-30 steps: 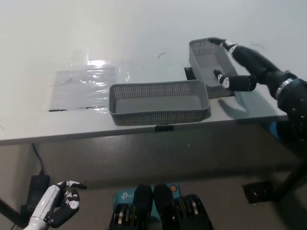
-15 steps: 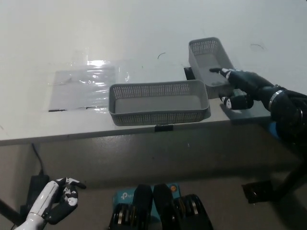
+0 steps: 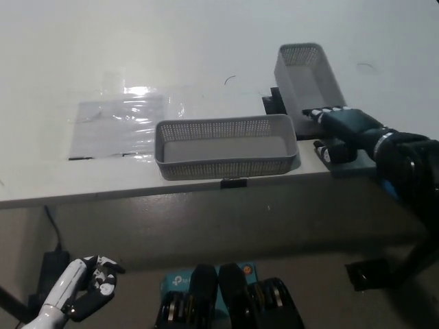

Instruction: The robot uses its right hand to pick up the grey box kept on the middle on the desk and place it on top of another box next to it in a right angle

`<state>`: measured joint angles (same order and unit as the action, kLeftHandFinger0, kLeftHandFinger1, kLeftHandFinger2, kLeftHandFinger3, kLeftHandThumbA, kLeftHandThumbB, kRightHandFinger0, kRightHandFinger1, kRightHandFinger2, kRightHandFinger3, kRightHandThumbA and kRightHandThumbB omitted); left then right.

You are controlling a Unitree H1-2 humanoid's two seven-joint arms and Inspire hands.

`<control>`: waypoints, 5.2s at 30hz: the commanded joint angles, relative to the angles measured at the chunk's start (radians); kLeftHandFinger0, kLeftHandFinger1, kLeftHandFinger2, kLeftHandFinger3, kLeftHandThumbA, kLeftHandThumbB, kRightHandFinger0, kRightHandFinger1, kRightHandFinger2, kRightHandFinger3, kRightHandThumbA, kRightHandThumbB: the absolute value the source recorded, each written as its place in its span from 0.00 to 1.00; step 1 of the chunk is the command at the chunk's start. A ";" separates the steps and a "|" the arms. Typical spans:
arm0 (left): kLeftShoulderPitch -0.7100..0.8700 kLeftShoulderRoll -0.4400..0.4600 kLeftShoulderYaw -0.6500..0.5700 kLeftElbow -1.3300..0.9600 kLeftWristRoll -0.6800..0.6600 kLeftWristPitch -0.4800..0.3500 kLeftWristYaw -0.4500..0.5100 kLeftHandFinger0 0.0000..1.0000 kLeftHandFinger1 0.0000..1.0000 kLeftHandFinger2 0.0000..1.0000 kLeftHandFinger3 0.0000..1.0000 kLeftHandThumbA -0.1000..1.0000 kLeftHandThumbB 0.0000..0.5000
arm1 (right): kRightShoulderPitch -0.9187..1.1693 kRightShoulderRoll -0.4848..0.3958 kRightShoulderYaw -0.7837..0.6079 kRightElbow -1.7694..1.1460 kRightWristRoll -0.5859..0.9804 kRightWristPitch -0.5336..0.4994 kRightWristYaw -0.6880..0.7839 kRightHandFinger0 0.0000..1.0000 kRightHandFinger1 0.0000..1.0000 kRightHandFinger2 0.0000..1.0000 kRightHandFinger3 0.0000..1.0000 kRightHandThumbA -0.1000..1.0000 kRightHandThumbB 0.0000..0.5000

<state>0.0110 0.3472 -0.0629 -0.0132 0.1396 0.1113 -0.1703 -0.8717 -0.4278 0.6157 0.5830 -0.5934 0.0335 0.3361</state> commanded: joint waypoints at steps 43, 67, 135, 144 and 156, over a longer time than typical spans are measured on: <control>-0.016 0.028 -0.005 -0.037 0.034 -0.007 -0.037 0.24 0.14 0.22 0.49 0.56 0.41 | -0.074 -0.040 -0.129 -0.018 -0.241 -0.327 -0.528 0.00 0.00 0.33 0.33 0.00 0.41; -0.033 0.031 -0.010 0.012 0.034 -0.054 -0.049 0.19 0.11 0.19 0.44 0.57 0.40 | -0.072 0.216 -0.133 -0.244 0.003 -0.405 -0.162 0.00 0.05 0.42 0.32 0.00 0.58; -0.042 0.038 -0.027 -0.024 0.067 -0.048 -0.064 0.17 0.13 0.30 0.49 0.47 0.30 | 0.006 0.064 0.106 -0.094 -0.313 -0.503 -0.431 0.00 0.01 0.45 0.36 0.00 0.08; -0.048 0.042 -0.034 -0.034 0.069 -0.030 -0.069 0.19 0.13 0.27 0.48 0.52 0.34 | -0.011 0.072 0.071 -0.093 -0.326 -0.499 -0.408 0.00 0.00 0.38 0.27 0.00 0.00; -0.047 0.039 -0.025 -0.029 0.049 -0.031 -0.072 0.19 0.09 0.26 0.44 0.48 0.35 | 0.024 0.077 0.073 -0.182 -0.347 -0.385 -0.206 0.71 0.94 1.00 1.00 0.36 0.30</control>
<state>-0.0306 0.3645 -0.0991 -0.0223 0.2018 0.1036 -0.2349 -0.8389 -0.3367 0.6860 0.4289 -0.8947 -0.4089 0.0260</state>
